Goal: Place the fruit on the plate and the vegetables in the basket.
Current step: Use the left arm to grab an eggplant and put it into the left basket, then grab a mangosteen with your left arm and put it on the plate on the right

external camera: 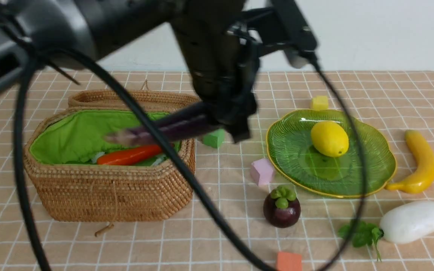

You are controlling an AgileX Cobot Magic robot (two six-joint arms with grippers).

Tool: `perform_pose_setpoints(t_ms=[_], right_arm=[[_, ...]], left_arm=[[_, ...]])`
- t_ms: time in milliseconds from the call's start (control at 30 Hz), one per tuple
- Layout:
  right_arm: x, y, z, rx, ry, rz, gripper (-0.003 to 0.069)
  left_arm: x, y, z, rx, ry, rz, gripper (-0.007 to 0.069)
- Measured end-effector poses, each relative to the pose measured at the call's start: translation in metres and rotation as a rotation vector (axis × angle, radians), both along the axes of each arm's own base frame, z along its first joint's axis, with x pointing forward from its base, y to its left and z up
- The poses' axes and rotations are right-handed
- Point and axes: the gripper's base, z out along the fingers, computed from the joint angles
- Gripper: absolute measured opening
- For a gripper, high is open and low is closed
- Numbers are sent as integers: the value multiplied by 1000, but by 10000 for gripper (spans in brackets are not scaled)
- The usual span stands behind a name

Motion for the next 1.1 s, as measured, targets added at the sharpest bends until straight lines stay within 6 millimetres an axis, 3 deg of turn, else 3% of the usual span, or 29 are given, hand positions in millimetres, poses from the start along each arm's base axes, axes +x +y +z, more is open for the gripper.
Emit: perform_pose_setpoints(t_ms=[33,67,100,267,433,500,567,633,700,800,867,967,1033,1067,1100], right_arm=[[0,2,2,22,-12,10,129],[0,2,2,24,-15,11,129],[0,3,3,42,-19,23,130],[-1,6,5,65,-25,51,130],[-2,6,5,65,-25,53,132],[-2,6,5,65,-25,53,136],[-2,6,5,66,-25,53,136],[-2,5,6,58,-31,50,138],[-4,4,10,41,-47,42,141],[-8,2,15,14,-58,38,142],[-13,2,18,-4,-45,49,144],[-15,3,15,-10,-6,62,145],[-17,3,13,-16,23,72,148],[-17,3,13,-17,25,73,148],[-18,3,11,-25,46,82,150]], left_arm=[[13,23,-6,87,-8,-36,376],[17,28,-7,97,-7,-31,376],[29,45,-16,166,7,-59,376],[64,88,-51,240,72,-39,376],[81,97,-70,211,28,-26,464],[82,96,-75,191,32,-21,584],[81,95,-76,160,44,-5,619],[76,89,-72,39,81,53,641],[67,78,-65,-86,119,91,610],[52,56,-57,-186,157,78,518],[31,19,-57,-263,216,32,379],[14,-22,-73,-298,280,16,277],[10,-45,-95,-276,317,17,270],[10,-47,-98,-271,321,17,272],[10,-60,-118,-235,324,9,304]])
